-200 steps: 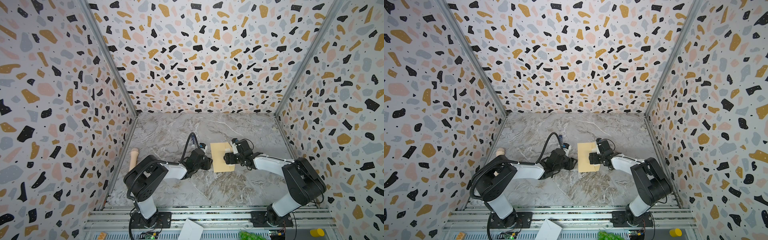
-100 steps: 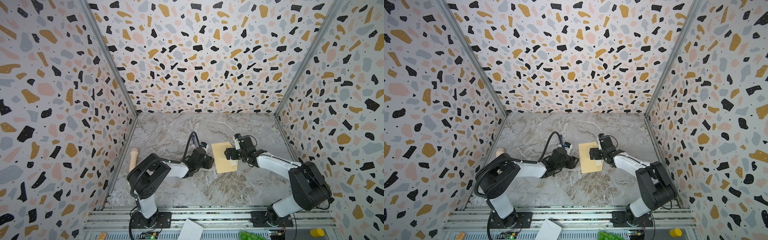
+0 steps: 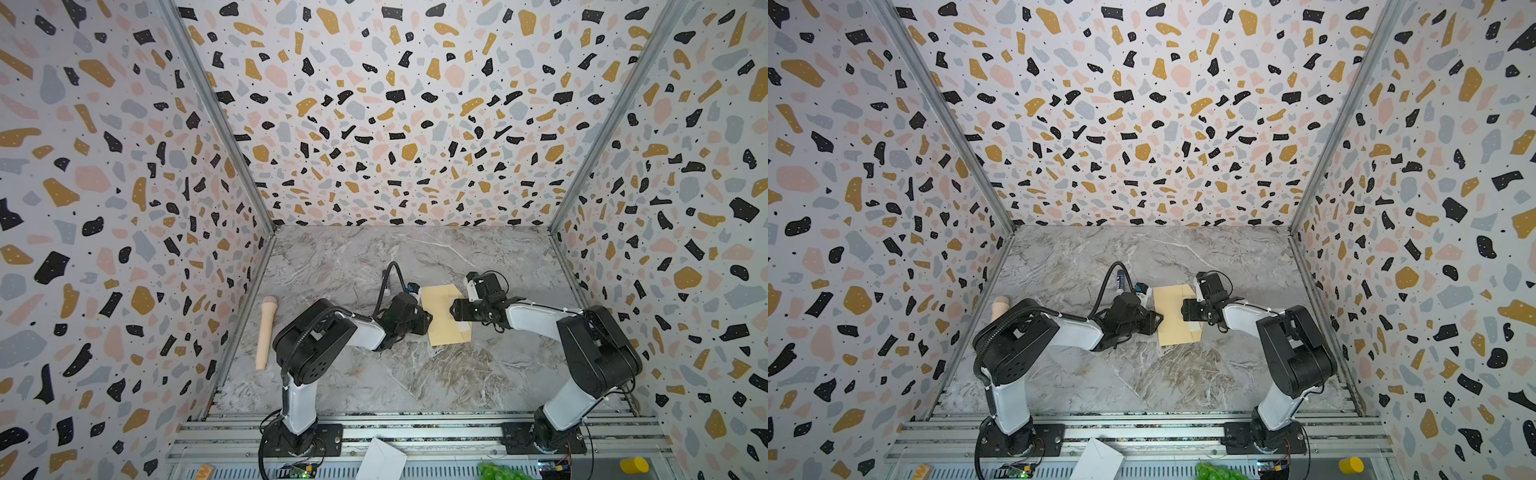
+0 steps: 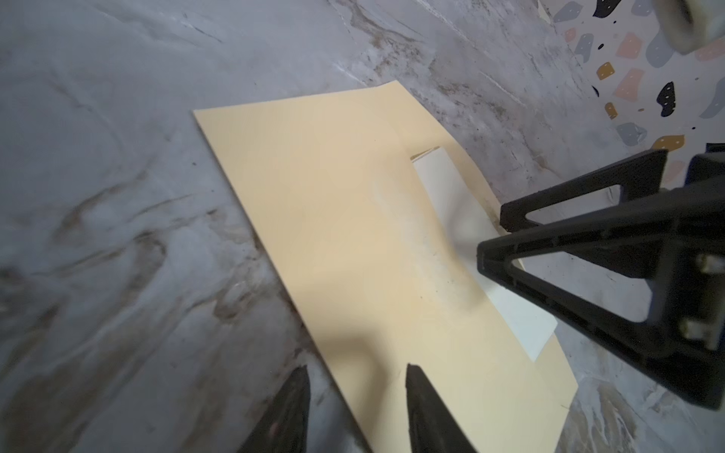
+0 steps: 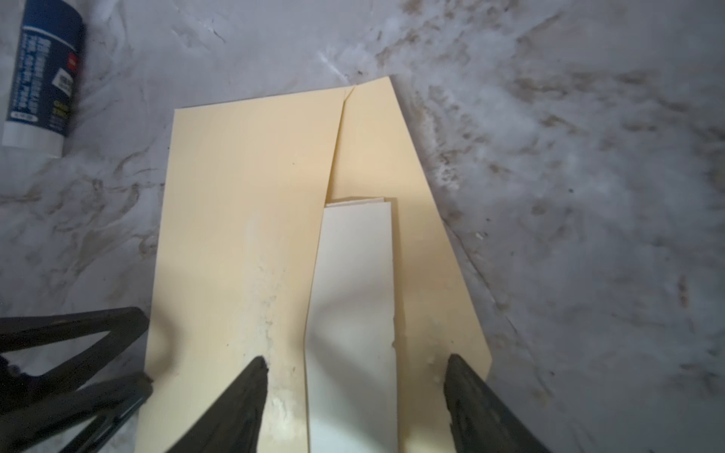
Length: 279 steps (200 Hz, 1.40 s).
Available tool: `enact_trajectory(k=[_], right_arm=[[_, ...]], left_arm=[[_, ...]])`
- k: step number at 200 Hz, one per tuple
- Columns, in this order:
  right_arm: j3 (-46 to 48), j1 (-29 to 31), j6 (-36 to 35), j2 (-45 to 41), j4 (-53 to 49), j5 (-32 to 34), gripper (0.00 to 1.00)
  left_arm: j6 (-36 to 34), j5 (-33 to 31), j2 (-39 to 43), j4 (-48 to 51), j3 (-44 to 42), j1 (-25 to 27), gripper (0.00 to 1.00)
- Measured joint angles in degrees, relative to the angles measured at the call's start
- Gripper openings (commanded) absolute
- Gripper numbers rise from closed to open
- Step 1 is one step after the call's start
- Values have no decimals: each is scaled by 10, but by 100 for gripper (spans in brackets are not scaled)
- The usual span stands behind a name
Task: Place the letter into the envelope and seal it
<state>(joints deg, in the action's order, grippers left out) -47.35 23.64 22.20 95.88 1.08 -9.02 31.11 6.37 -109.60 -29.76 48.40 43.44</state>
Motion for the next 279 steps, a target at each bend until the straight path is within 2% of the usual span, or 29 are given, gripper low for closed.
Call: enact_trajectory(k=[22, 57, 215, 279], right_arm=[[0, 0, 5, 3, 5, -8, 62], [0, 0, 11, 3, 11, -21, 56], [0, 18, 26, 24, 49, -49, 55], [0, 18, 21, 23, 48, -57, 58]], left_arm=[[1, 2, -9, -5, 6, -1, 26], [0, 5, -18, -14, 10, -1, 22], [2, 7, -27, -30, 12, -1, 22], [2, 7, -27, -29, 13, -1, 24]])
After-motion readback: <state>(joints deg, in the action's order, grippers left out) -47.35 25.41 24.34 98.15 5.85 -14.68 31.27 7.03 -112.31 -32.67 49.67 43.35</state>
